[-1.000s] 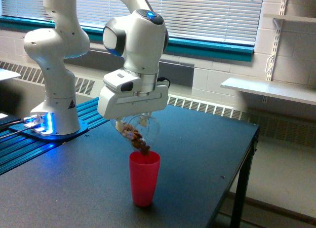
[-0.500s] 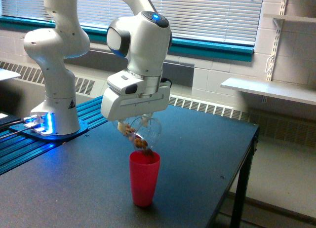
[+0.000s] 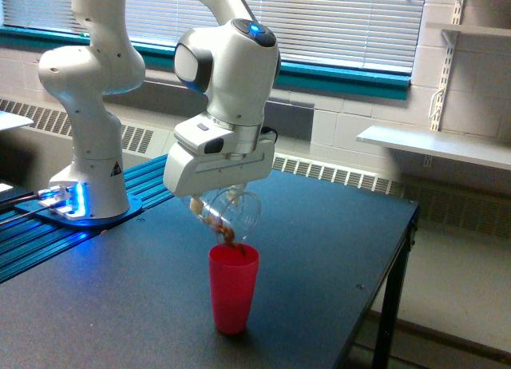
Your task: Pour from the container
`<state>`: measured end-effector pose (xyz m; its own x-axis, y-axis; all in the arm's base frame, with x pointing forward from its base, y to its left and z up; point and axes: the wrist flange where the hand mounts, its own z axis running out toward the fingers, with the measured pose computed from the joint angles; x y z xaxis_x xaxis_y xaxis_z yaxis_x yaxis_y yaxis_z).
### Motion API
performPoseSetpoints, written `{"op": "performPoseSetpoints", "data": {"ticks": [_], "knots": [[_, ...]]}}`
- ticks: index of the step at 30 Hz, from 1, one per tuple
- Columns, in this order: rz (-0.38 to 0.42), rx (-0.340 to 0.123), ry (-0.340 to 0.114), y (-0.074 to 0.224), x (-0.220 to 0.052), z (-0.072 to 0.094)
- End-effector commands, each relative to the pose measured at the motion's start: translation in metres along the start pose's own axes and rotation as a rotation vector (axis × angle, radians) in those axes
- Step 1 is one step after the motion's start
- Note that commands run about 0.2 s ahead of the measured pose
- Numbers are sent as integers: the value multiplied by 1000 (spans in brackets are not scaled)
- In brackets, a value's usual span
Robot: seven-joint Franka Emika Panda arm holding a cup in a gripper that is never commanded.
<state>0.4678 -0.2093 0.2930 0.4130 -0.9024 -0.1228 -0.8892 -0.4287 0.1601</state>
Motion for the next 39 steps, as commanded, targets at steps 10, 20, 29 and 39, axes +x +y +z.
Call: {"op": "performPoseSetpoints", "data": {"ticks": [10,20,29,39], "knots": [[-36,-21,-16,-4,1,0],[-40,3,-20,-3,1,-2],[-29,36,-9,6,0,-8],[4,63,26,24,-2,-19]]}}
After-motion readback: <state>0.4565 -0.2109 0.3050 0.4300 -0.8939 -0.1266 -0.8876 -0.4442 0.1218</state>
